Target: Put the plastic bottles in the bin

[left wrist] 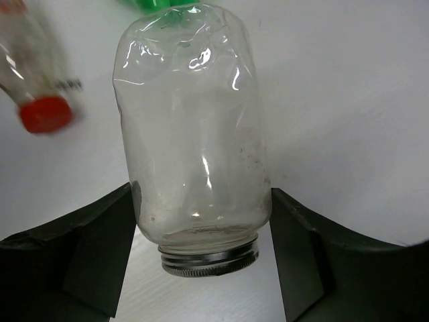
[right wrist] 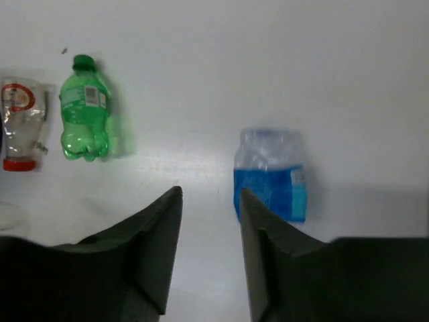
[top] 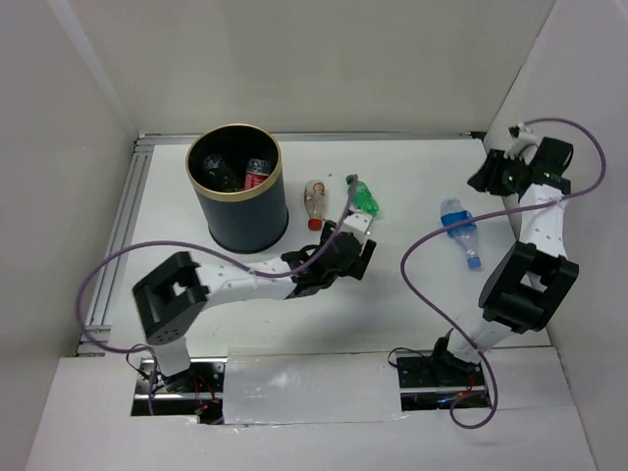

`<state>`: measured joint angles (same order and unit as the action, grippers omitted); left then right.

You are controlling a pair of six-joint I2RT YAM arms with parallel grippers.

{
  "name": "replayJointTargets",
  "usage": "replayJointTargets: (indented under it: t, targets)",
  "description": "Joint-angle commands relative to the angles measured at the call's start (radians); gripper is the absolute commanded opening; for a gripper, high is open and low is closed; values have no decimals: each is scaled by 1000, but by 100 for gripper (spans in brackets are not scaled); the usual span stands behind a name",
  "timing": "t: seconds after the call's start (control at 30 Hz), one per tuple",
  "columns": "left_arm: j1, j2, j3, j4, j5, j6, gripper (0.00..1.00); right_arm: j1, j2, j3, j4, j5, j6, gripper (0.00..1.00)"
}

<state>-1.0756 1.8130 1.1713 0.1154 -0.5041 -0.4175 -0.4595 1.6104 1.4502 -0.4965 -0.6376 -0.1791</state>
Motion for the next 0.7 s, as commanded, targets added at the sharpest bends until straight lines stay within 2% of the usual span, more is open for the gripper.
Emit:
replayJointTargets:
  t: [0.0, 0.03, 0.07, 0.1, 0.13, 0.17, 0.2, 0.27, 0.33, 0.4, 0.47, 0.5, 0.53, 0.67]
  targets:
    - [11, -237, 68, 110, -68, 115, 0, -45, -12, -71, -95, 36, -92, 42]
    - [22, -276, 68, 119, -83, 132, 0, -45, -12, -85, -106, 36, -112, 26]
    - [35, -309, 86, 119, -99, 146, 0, -56, -12, -97, -106, 53, -147, 15]
    - [70, -366, 99, 119, -111, 146, 2, -56, -3, -123, -120, 82, -161, 12]
    - [92, -389, 123, 110, -120, 157, 2, -56, 12, -123, -151, 82, -178, 16]
    - [109, -409, 123, 110, -157, 157, 3, -56, 22, -134, -169, 82, -216, 22]
    - [130, -428, 137, 98, -184, 180, 3, -56, 31, -143, -181, 96, -217, 40]
    - [206, -463, 137, 74, -258, 180, 7, -65, 52, -154, -201, 96, -246, 53]
    - [302, -472, 149, 6, -304, 129, 7, -65, 52, -168, -201, 121, -246, 78]
    - [368, -483, 140, -55, -359, 73, 12, -65, 52, -177, -191, 130, -255, 91]
    - [459, -483, 128, -89, -370, 39, 19, -65, 63, -177, -178, 144, -264, 100]
    - [485, -471, 128, -101, -370, 10, 26, -65, 63, -165, -188, 144, -264, 100]
    - [535, -459, 143, -159, -370, -7, 43, -65, 94, -142, -209, 144, -273, 100]
    - [617, -411, 189, -250, -289, -49, 82, -65, 150, -88, -249, 153, -283, 100]
